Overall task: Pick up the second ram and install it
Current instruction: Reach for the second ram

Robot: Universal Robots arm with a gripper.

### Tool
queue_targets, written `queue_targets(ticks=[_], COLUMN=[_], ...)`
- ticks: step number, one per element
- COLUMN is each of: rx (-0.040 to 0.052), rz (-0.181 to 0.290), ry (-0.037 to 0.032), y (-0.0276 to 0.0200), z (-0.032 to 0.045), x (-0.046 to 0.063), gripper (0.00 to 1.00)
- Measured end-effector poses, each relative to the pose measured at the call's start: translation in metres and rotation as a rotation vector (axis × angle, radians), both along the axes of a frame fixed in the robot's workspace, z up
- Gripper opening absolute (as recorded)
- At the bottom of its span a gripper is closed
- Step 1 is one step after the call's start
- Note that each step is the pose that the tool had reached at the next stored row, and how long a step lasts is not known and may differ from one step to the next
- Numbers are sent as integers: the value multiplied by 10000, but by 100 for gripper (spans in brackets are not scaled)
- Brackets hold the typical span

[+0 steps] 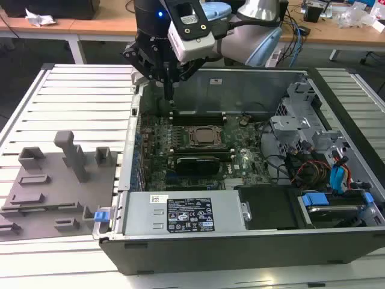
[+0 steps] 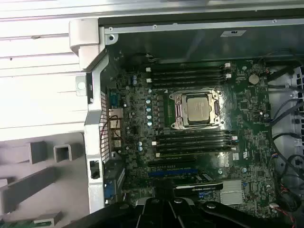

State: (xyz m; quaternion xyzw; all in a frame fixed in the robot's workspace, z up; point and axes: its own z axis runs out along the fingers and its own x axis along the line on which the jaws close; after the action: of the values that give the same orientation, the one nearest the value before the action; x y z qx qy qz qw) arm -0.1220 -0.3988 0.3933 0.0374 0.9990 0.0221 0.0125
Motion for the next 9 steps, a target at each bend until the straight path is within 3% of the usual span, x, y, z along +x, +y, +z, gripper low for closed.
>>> queue_targets(ticks=[3,9], rx=[0,-1], rz=[0,-1], ry=[0,0], y=[0,0], z=[0,0], x=[-124,-255], gripper=[11,11])
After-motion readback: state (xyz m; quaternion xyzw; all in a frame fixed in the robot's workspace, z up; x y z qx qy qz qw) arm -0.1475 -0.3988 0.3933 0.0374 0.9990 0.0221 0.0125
